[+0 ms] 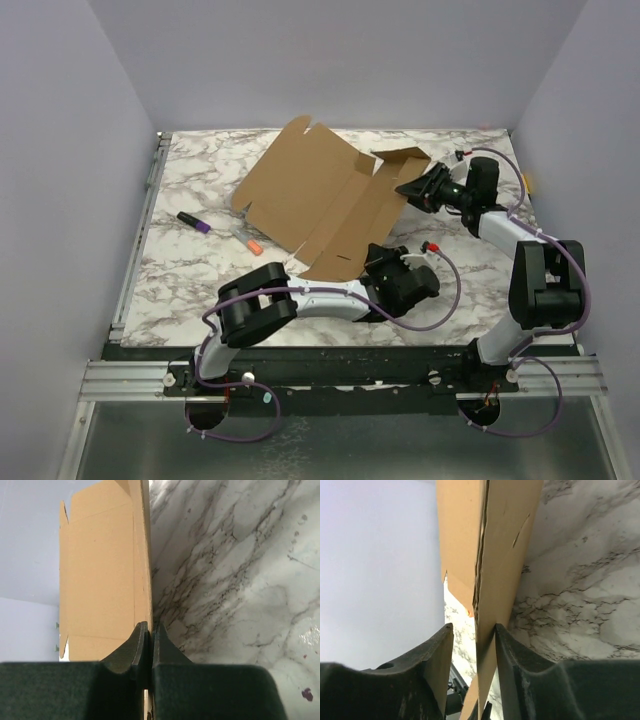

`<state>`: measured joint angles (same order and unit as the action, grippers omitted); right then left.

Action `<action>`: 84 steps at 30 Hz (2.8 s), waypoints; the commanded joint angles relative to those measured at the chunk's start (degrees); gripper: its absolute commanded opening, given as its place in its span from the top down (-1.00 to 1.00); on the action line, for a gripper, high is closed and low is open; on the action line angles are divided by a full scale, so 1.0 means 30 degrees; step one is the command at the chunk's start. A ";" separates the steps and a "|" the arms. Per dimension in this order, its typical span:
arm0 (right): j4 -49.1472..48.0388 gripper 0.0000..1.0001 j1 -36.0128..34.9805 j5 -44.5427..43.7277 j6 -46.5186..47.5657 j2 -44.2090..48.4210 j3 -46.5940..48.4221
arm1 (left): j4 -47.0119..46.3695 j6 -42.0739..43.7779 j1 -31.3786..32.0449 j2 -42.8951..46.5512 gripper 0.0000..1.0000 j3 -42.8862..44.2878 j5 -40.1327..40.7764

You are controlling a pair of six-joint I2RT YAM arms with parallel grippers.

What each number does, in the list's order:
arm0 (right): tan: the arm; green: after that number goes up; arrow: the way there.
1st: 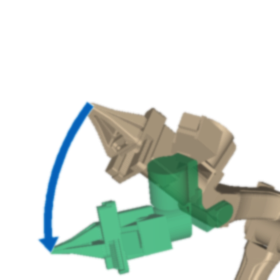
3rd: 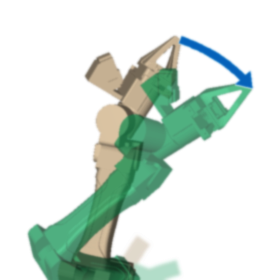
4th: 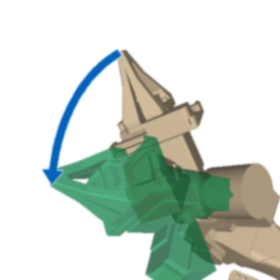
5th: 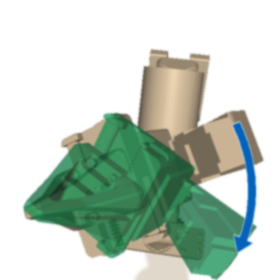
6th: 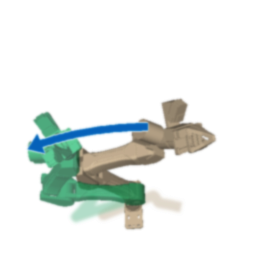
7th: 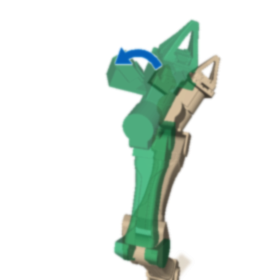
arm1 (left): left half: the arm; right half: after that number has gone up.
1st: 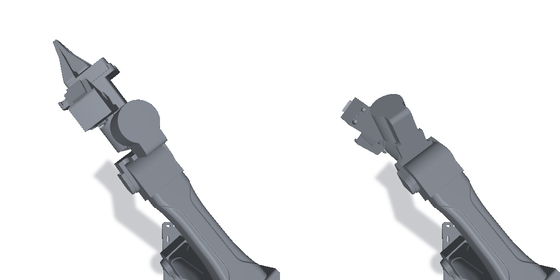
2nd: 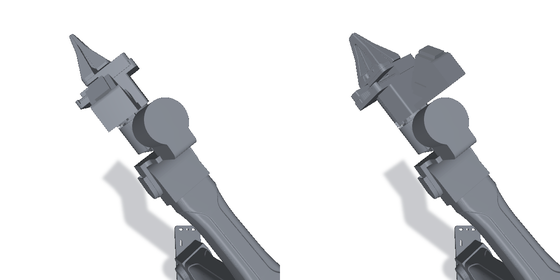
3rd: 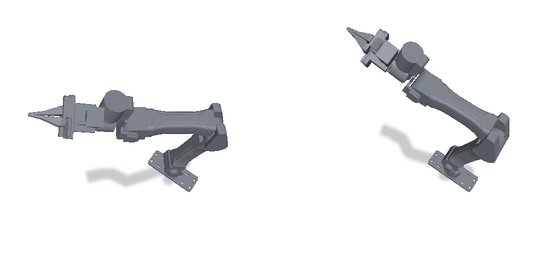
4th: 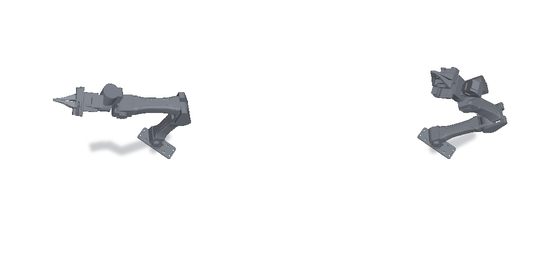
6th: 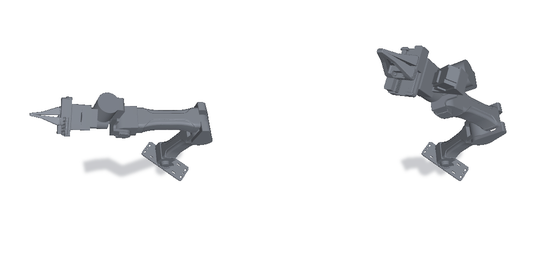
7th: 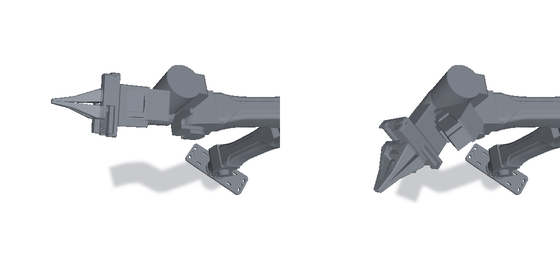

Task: Fold the paper box
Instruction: Fold the paper box at the center of the board.

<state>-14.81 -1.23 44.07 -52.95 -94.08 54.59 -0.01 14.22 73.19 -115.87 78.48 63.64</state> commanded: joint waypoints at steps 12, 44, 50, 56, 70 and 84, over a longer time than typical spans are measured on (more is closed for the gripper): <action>-0.1060 -0.03 0.0798 0.0661 0.1331 -0.0703 0.0096 | 0.0084 -0.0772 0.0664 -0.0494 1.00 -0.0517 -0.0148; 0.8674 -1.00 0.7128 0.5785 2.4146 0.4436 -0.0082 | 0.1933 -1.0170 -0.5501 0.6630 -0.59 -0.4514 -2.2392; 1.1949 -0.76 0.7094 0.6243 2.6034 0.2475 0.1304 | 0.1838 -1.0635 -0.6508 0.6536 -0.60 -0.4159 -2.4136; 1.5630 -0.73 0.7099 0.6829 3.0373 0.1005 0.2284 | 0.1742 -0.9284 -0.6341 0.5664 -0.59 -0.3479 -2.5153; 1.9298 -0.69 0.6392 0.6116 3.4162 -0.2013 0.4139 | 0.2415 -0.9712 -0.6434 0.1582 0.57 -0.1679 -2.3867; 1.9967 -0.69 0.4367 0.5873 3.2783 -0.3813 0.8150 | 0.1707 -1.1833 -0.7698 0.1799 0.91 -0.2814 -2.6453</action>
<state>41.71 15.18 62.65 44.51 -103.31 78.28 6.09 -18.59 50.94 -111.24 71.42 -12.23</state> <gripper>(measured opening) 0.845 0.077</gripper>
